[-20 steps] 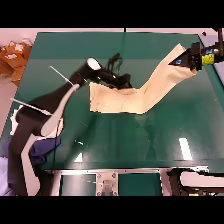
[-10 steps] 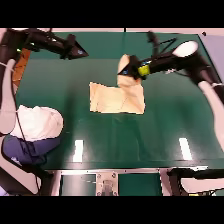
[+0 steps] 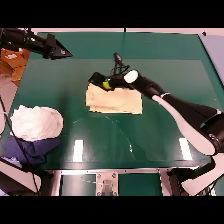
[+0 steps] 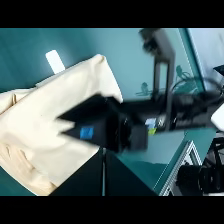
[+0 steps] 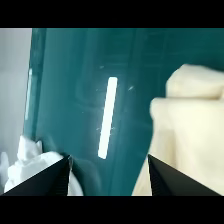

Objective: Fold the shirts.

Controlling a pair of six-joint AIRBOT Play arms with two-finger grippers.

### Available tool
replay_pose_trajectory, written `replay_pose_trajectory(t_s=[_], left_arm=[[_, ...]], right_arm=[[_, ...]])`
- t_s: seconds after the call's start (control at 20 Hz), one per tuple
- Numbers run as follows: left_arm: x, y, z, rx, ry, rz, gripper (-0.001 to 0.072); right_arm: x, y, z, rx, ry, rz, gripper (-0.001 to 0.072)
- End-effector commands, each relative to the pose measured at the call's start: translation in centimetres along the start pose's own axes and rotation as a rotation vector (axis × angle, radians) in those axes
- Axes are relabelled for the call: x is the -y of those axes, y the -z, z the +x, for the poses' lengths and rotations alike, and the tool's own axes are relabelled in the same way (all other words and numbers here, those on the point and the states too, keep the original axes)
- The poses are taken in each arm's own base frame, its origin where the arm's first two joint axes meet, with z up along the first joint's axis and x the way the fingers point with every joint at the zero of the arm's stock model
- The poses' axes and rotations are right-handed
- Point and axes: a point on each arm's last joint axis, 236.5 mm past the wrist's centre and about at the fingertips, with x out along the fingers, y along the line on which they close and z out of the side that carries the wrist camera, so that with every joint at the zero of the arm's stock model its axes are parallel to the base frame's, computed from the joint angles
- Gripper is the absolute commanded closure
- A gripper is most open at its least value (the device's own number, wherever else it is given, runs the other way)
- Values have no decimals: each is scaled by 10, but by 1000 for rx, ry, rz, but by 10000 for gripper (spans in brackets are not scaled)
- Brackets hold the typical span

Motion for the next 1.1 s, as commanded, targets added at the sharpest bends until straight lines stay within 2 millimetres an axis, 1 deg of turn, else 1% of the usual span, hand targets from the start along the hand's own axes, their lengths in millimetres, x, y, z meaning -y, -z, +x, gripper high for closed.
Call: replay_pose_trajectory(t_s=[0.0,0.1,0.15,0.2,0.25,0.3,0.35,0.4,0.45,0.5,0.55,0.7,0.75,0.85,0.9,0.95,1.0,1.05], left_arm=[[-1,3,-2,-8,1,2,688],[-1,2,-2,-6,0,2,688],[-1,2,-2,-6,0,2,688],[-1,2,-2,-6,0,2,688],[-2,2,-2,-4,-3,2,688],[-3,2,-2,-4,-10,1,688],[-7,2,-2,-5,-25,1,688],[-12,0,-2,1,-47,0,688],[-20,-1,-2,7,-81,-1,688],[-29,-2,-3,12,-119,-4,688],[-43,-3,-5,19,-177,-25,688],[-99,-4,-23,39,-423,-96,689],[-112,-2,-29,40,-486,-112,689],[-128,3,-38,27,-565,-122,689],[-131,3,-40,24,-579,-121,689],[-131,3,-40,24,-580,-121,689],[-131,4,-40,23,-579,-121,689],[-131,4,-40,23,-579,-121,689]], right_arm=[[52,-40,-64,-37,110,-28,167],[101,-60,-123,-69,229,-28,167],[128,-64,-148,-82,293,-14,167],[156,-65,-170,-96,354,11,167],[186,-61,-188,-113,403,52,167],[211,-51,-198,-132,421,102,167],[232,-37,-201,-151,433,153,167],[248,-22,-199,-169,429,190,167],[256,-10,-192,-172,407,198,167],[259,0,-183,-165,377,209,167],[259,7,-173,-156,345,216,167],[252,27,-139,-194,264,240,167],[245,32,-127,-205,225,249,167],[225,36,-103,-210,131,256,168],[216,35,-94,-209,98,259,202],[208,30,-90,-198,72,256,373],[198,17,-89,-170,41,238,603],[187,-1,-93,-142,12,220,699]])
